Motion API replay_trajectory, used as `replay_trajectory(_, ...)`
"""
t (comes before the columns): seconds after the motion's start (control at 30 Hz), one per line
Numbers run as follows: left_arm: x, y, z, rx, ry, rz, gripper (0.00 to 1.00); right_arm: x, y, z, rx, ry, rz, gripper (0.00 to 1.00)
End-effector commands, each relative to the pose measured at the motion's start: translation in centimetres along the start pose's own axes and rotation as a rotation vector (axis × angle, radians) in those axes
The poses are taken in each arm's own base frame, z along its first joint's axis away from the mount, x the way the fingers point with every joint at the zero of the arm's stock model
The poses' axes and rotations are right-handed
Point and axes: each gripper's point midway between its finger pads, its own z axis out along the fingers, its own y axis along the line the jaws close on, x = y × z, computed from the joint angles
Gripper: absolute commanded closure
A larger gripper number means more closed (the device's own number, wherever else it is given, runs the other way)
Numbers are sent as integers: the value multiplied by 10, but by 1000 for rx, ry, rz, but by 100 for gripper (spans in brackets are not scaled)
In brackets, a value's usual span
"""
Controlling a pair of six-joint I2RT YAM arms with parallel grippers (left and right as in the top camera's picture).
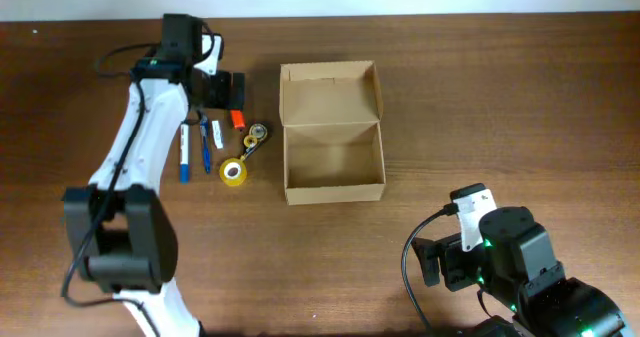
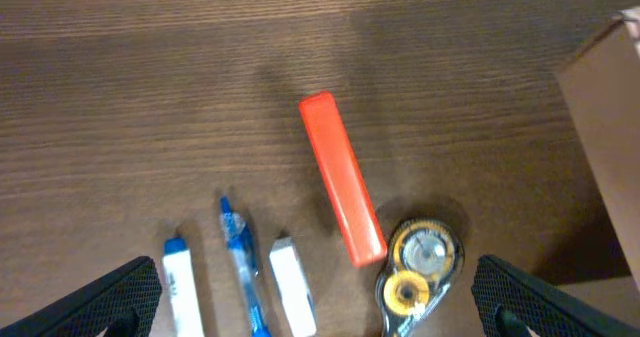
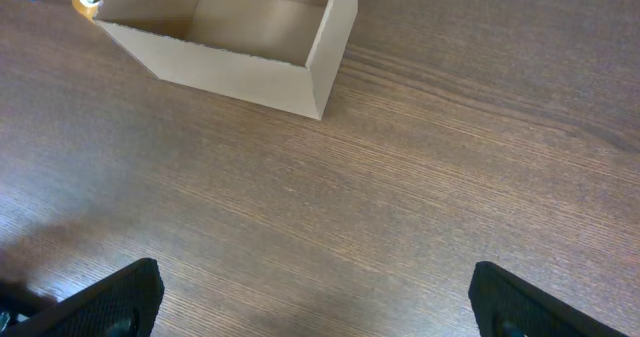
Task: Pack container
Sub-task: 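Reach the left gripper over the red stapler, then lower the left gripper and grasp the red stapler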
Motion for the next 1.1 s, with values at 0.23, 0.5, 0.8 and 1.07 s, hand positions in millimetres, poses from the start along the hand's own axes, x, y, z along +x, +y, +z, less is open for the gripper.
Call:
replay_trajectory(0.23, 3, -28, 42, 182, 79, -2, 1, 1, 2, 1, -9, 2, -9, 1)
replay_trajectory(0.5, -13, -26, 43, 169, 14, 7, 1, 1, 2, 1, -9, 2, -9, 1)
replay_trajectory(0.8, -7, -7, 69, 31, 38, -86, 1, 1, 2, 1, -9, 2, -9, 1)
replay_trajectory(1.07, -16, -9, 74, 2, -2, -108, 1, 1, 2, 1, -9, 2, -9, 1)
